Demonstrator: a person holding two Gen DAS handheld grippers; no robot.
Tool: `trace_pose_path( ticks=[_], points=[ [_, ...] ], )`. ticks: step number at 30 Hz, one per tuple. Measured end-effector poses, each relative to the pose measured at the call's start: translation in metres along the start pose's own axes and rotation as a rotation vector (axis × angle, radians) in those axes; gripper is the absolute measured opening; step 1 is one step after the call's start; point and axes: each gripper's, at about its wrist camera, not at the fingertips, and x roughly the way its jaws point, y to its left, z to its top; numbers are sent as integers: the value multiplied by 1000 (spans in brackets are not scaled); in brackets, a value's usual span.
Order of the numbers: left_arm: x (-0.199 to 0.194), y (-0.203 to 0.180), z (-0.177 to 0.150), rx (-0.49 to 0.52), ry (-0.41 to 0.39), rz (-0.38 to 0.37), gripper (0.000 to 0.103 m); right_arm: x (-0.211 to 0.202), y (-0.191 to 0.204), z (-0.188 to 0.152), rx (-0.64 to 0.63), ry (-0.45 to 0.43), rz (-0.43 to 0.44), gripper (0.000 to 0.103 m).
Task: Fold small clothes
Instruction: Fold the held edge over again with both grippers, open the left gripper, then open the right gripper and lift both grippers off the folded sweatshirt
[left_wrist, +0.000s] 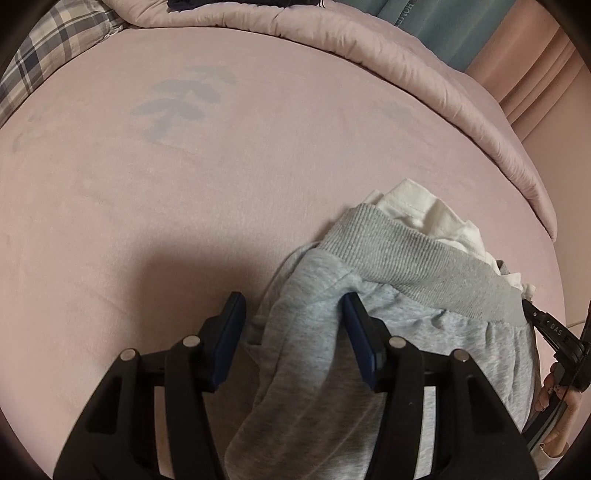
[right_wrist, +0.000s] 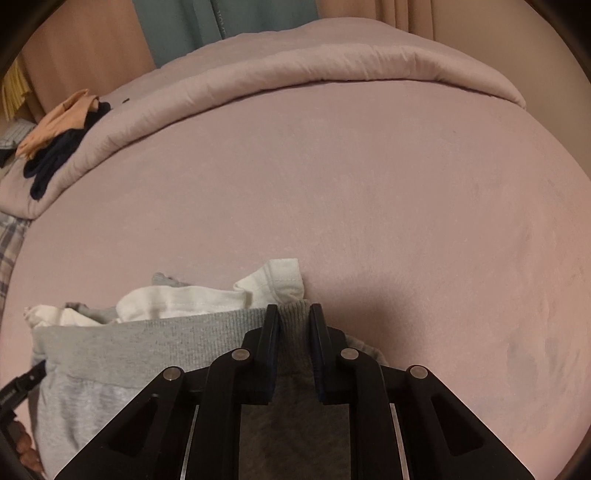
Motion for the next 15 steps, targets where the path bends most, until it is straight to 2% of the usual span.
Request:
trace_pose_path(
  ticks=[5,8,11,13,15],
  points=[
    [-6,0,-6,3,6,-3,55,2,-2,1,1,-9,1,16],
    [-17,-3,-10,11,20,-34,53,0,-2,1,0,-9,1,16],
    [-41,-6,-15,41,-25,-46,55,-8,5,-3,-45,-26,-23,18],
    [-60,-8,-18,55,-58,-61,55,-15,8,-5,-57,-30,-39,23],
    [-77,-11,-21,63,-81,-84,64,-26,7,-7,-41,-36,-33,36]
  ],
)
